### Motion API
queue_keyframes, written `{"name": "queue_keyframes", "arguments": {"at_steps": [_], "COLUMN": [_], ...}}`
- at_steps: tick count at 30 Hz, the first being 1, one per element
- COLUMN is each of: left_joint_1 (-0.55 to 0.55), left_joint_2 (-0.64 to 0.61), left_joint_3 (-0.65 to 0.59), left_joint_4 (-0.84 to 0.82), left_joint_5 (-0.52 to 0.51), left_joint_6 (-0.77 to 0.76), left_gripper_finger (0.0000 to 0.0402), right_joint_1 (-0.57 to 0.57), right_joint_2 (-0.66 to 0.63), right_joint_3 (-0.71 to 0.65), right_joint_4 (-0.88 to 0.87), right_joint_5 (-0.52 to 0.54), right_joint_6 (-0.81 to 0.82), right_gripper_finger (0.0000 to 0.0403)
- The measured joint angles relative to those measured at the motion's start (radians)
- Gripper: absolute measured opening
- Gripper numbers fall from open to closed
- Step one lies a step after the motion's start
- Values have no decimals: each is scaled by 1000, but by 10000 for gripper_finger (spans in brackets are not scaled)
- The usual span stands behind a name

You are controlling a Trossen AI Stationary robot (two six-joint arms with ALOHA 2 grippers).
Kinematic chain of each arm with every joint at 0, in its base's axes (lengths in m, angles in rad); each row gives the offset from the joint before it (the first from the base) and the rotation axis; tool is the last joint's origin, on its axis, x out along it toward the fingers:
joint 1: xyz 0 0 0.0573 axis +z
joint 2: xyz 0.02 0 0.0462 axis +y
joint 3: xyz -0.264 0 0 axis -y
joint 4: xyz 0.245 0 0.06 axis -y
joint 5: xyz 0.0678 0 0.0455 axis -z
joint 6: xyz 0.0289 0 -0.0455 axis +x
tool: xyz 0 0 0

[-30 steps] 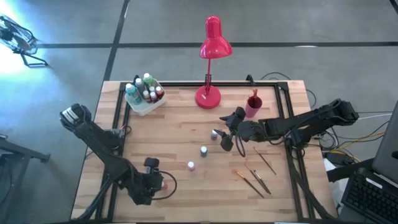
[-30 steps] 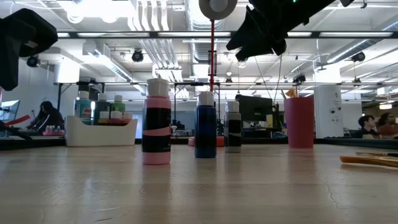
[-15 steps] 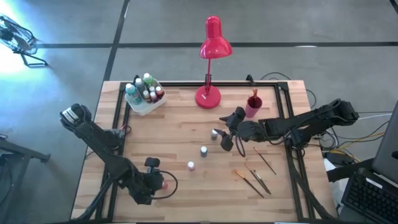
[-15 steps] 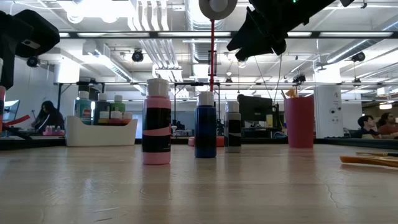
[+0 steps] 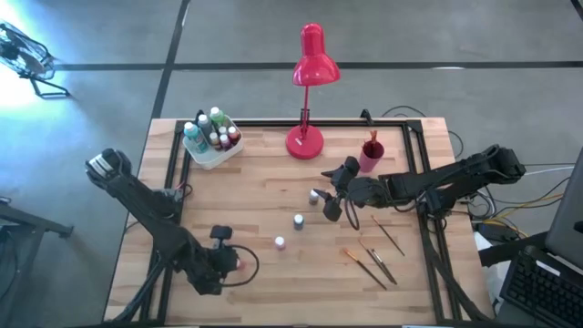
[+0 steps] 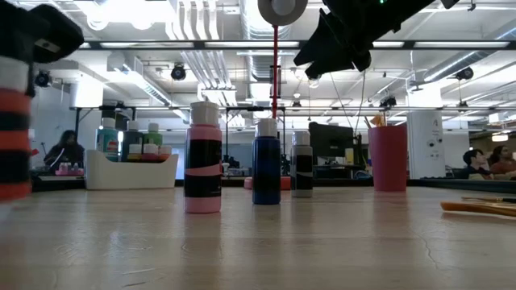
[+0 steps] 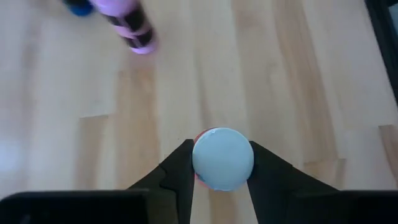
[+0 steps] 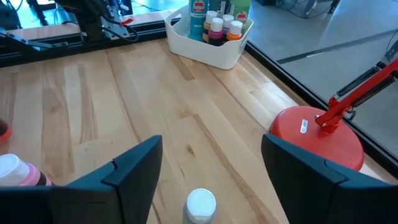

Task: Pick & Place Paint Supplies
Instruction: Put the orange paint bottle into the white bin

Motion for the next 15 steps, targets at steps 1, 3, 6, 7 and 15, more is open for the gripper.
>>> {"name": "queue_keyframes", "arguments": {"at_steps": [1, 3, 6, 7, 15], "left_joint_1": [0, 1, 8, 15, 118], "left_joint_2": [-15, -50, -114, -138, -310], "left_joint_3": [3, 6, 7, 8, 8], "left_joint_4": [-20, -52, -107, -142, -420], "left_joint_5": [-21, -73, -222, -286, -533], "left_joint_6": [-4, -11, -72, -122, -406], "left_gripper_finger": [119, 119, 119, 119, 119], "right_joint_1": [0, 0, -1, -1, -1], "right_joint_2": [0, 0, 0, 0, 0], "right_joint_3": [0, 0, 0, 0, 0], "right_joint_4": [0, 0, 0, 0, 0], "right_joint_5": [0, 0, 0, 0, 0], "right_joint_6": [0, 0, 3, 5, 8], "right_gripper_finger": [273, 278, 285, 287, 295]}}
